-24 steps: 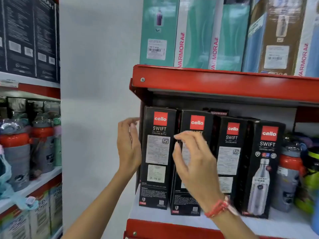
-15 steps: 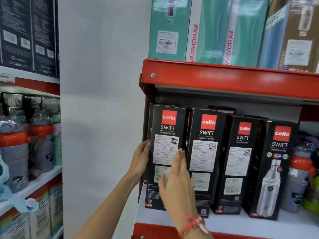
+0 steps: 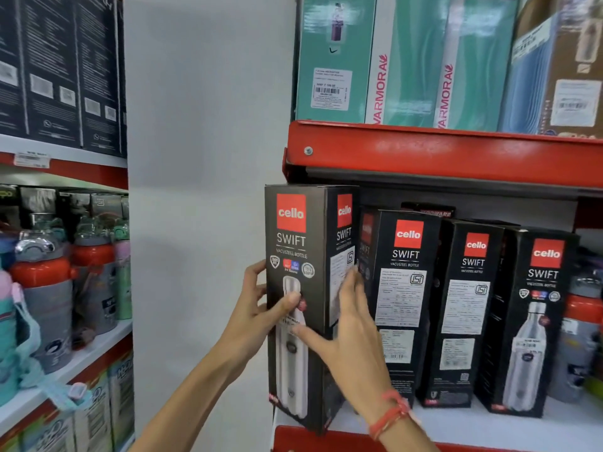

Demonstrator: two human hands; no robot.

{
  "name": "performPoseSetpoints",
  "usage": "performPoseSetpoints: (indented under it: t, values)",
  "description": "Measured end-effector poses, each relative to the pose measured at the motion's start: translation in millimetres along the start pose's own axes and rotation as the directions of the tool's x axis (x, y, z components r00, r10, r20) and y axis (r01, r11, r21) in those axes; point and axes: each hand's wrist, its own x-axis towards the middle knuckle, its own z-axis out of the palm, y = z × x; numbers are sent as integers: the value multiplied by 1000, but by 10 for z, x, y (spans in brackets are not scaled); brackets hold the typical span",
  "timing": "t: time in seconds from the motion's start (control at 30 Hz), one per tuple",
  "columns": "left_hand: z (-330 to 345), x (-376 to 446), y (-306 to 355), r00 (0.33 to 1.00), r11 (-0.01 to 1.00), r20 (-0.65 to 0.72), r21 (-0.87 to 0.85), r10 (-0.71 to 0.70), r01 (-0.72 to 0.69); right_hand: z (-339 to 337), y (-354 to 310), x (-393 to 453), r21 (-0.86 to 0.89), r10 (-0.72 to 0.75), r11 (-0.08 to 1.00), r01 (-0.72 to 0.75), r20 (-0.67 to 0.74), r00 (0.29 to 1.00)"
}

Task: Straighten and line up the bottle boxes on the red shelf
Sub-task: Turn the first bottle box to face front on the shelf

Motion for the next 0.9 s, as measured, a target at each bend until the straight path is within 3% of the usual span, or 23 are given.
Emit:
performPoseSetpoints:
  t: [0.17, 0.27, 0.5, 0.8, 0.9]
  values:
    - [39, -74, -1, 993, 995, -65, 45, 95, -92, -69, 39, 134, 84, 7, 996, -15, 90, 996]
    - [175, -5, -131, 984, 991, -148, 98, 103, -89, -23, 101, 208, 75, 32, 997, -36, 51, 998]
    - [426, 171, -370, 962, 962, -249, 271, 115, -45, 200, 252, 325, -245, 135, 954, -170, -157, 978]
    - [533, 248, -382, 964, 958, -260, 285, 63, 15, 246, 353, 357, -458, 69, 877, -147, -183, 981]
    - [550, 247, -389, 958, 949, -277, 315, 73, 19, 170, 351, 325, -506, -49, 860, -67, -213, 976]
